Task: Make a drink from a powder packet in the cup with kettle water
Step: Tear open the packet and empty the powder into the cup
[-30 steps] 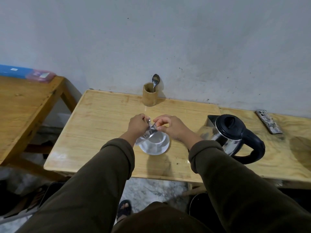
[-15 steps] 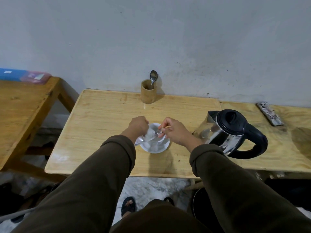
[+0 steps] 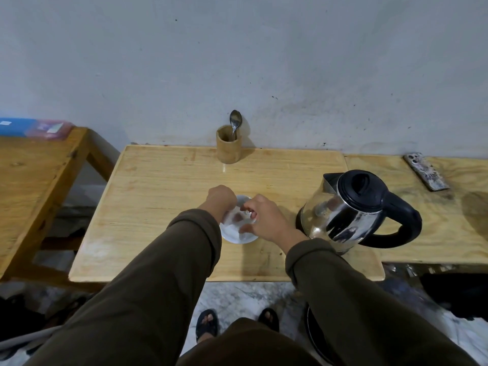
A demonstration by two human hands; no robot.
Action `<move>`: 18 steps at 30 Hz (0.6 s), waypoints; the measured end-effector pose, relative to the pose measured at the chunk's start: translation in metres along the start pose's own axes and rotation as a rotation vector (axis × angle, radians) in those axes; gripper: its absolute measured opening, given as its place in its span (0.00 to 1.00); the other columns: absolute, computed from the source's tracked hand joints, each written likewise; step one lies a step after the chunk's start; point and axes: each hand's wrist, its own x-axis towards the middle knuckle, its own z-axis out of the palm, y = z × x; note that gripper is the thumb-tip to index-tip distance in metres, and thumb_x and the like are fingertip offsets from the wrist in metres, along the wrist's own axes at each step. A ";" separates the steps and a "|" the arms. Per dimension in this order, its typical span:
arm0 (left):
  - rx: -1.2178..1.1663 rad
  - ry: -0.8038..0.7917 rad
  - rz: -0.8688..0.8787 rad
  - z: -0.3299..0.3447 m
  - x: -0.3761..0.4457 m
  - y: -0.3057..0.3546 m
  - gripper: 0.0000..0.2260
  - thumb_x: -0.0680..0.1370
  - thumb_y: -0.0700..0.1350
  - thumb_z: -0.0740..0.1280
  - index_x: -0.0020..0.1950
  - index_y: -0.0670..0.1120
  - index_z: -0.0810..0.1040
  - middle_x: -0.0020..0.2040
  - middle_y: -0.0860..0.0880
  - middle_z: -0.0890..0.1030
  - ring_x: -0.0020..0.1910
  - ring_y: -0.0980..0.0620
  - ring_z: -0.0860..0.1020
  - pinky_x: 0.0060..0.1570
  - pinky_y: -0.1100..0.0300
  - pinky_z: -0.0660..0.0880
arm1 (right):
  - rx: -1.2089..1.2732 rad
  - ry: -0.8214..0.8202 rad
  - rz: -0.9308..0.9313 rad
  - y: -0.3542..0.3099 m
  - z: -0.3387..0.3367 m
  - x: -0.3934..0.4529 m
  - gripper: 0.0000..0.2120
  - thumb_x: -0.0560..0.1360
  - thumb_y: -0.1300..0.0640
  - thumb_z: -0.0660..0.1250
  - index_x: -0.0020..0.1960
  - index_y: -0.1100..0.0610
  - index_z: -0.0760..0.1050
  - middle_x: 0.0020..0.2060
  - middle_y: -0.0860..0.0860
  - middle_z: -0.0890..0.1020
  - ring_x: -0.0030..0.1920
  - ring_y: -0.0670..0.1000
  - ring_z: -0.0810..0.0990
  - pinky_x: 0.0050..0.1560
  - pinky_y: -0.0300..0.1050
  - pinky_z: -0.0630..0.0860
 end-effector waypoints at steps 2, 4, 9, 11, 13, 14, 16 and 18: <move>0.061 -0.035 -0.011 -0.005 -0.003 0.002 0.15 0.80 0.40 0.56 0.62 0.38 0.75 0.63 0.44 0.77 0.64 0.46 0.75 0.62 0.58 0.70 | -0.017 0.049 -0.018 0.001 0.004 0.000 0.14 0.68 0.58 0.74 0.53 0.59 0.77 0.44 0.51 0.69 0.42 0.50 0.69 0.44 0.41 0.67; 0.142 -0.116 0.003 -0.009 -0.005 0.004 0.14 0.79 0.39 0.58 0.61 0.37 0.77 0.57 0.43 0.80 0.60 0.45 0.77 0.61 0.58 0.71 | -0.042 0.091 -0.056 0.004 0.007 0.001 0.09 0.71 0.61 0.69 0.51 0.60 0.78 0.43 0.52 0.69 0.41 0.51 0.69 0.43 0.40 0.66; -0.083 -0.265 -0.075 -0.010 -0.006 0.004 0.10 0.74 0.42 0.60 0.33 0.41 0.72 0.17 0.48 0.71 0.23 0.51 0.71 0.29 0.64 0.70 | -0.006 0.146 -0.037 0.009 0.006 0.005 0.08 0.73 0.64 0.65 0.49 0.60 0.80 0.46 0.58 0.77 0.43 0.51 0.71 0.45 0.39 0.66; -0.390 -0.238 -0.104 -0.008 0.002 -0.001 0.13 0.79 0.44 0.59 0.39 0.38 0.73 0.22 0.45 0.75 0.22 0.50 0.74 0.31 0.58 0.78 | -0.013 0.160 -0.020 0.011 0.004 0.005 0.07 0.74 0.61 0.65 0.50 0.59 0.80 0.45 0.55 0.76 0.43 0.50 0.71 0.46 0.39 0.66; -0.734 -0.229 -0.178 -0.011 0.000 -0.006 0.16 0.82 0.47 0.55 0.51 0.34 0.73 0.34 0.40 0.78 0.30 0.46 0.78 0.41 0.52 0.82 | -0.043 0.169 -0.003 0.014 0.003 0.005 0.08 0.75 0.58 0.65 0.52 0.58 0.79 0.44 0.51 0.73 0.44 0.49 0.70 0.46 0.38 0.65; -0.819 -0.217 -0.183 -0.013 -0.002 -0.008 0.18 0.82 0.48 0.55 0.59 0.33 0.72 0.40 0.39 0.78 0.36 0.44 0.80 0.37 0.54 0.81 | -0.057 0.170 0.011 0.015 0.003 0.005 0.08 0.75 0.57 0.65 0.53 0.57 0.79 0.44 0.50 0.73 0.44 0.48 0.70 0.47 0.38 0.64; -0.921 -0.214 -0.160 -0.018 -0.006 -0.012 0.21 0.83 0.47 0.54 0.69 0.33 0.66 0.58 0.37 0.77 0.51 0.40 0.81 0.32 0.59 0.81 | -0.069 0.168 0.029 0.017 0.002 0.006 0.09 0.75 0.56 0.65 0.53 0.58 0.79 0.44 0.52 0.74 0.43 0.49 0.70 0.46 0.39 0.64; -0.984 -0.209 -0.118 -0.022 -0.007 -0.018 0.22 0.83 0.47 0.54 0.69 0.32 0.67 0.64 0.36 0.74 0.50 0.42 0.83 0.40 0.57 0.81 | -0.054 0.166 0.041 0.016 0.002 0.007 0.06 0.75 0.56 0.66 0.48 0.58 0.79 0.42 0.53 0.75 0.42 0.50 0.70 0.45 0.40 0.65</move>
